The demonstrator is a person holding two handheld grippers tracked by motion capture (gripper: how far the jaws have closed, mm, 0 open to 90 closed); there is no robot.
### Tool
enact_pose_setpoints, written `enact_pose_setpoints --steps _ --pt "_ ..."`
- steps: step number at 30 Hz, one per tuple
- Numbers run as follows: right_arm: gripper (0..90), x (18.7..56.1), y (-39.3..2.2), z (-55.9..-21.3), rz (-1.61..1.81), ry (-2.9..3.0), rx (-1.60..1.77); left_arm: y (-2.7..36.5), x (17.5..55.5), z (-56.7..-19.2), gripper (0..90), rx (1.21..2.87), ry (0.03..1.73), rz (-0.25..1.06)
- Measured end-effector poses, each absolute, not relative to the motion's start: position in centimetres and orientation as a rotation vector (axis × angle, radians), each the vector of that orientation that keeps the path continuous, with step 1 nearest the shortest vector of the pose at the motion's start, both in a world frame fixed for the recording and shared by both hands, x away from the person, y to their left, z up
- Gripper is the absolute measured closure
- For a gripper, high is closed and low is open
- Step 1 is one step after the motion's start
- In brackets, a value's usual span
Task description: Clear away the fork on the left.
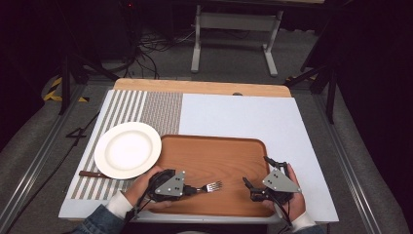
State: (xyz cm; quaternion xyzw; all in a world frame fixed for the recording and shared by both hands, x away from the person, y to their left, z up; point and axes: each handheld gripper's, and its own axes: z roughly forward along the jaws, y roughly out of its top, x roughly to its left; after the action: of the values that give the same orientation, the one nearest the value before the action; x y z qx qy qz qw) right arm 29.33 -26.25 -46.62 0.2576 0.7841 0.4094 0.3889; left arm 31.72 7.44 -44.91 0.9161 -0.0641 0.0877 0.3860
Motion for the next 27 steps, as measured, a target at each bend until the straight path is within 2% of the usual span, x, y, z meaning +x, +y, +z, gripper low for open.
enact_pose_setpoints --steps 10,18,27 --pt "6.9 29.4 -26.3 -46.7 1.045 1.998 0.654 4.5 32.7 -46.8 90.0 2.434 -0.204 0.218" --pt "6.9 29.5 -26.4 -46.7 1.038 2.002 0.653 5.7 33.9 -46.5 89.9 2.479 -0.068 0.354" --pt "6.9 29.5 -26.3 -46.8 1.024 2.012 0.655 7.4 35.0 -46.4 89.8 2.508 0.084 0.417"
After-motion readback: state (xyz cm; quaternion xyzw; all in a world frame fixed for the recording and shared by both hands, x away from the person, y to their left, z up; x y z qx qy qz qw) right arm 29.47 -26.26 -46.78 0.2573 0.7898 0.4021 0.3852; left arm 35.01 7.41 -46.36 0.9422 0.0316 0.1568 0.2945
